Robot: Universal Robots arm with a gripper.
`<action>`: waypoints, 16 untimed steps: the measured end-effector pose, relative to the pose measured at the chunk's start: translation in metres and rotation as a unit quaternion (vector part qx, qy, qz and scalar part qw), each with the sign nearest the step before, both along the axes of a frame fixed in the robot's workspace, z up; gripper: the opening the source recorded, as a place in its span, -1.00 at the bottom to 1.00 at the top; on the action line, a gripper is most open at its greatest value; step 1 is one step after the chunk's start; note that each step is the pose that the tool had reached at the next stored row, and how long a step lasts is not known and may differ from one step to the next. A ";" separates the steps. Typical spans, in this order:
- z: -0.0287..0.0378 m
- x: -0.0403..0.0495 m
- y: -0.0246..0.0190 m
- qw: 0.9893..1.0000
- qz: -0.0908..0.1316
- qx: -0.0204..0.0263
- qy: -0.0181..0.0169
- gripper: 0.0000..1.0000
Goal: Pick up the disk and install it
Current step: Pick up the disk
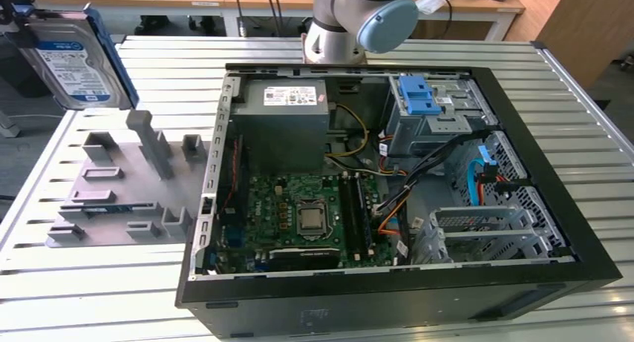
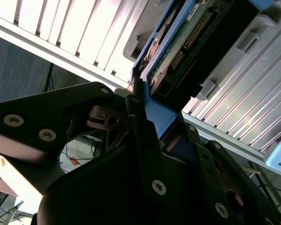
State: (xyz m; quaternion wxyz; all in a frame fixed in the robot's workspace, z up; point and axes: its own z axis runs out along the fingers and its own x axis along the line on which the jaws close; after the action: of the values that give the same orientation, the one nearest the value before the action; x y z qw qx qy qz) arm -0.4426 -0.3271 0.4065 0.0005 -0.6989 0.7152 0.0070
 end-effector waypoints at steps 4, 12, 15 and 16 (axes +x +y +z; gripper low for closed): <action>0.0025 0.0000 0.0000 1.000 0.000 0.000 0.000 -0.27; 0.0071 0.0000 0.0000 1.000 0.000 0.000 0.000 -0.27; 0.0089 0.0000 0.0000 1.000 0.000 0.000 0.000 -0.27; 0.0095 0.0000 0.0000 1.000 0.000 0.000 0.000 -0.27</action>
State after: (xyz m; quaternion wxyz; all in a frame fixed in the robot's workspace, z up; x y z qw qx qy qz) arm -0.4426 -0.3271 0.4160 0.0005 -0.6989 0.7152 0.0069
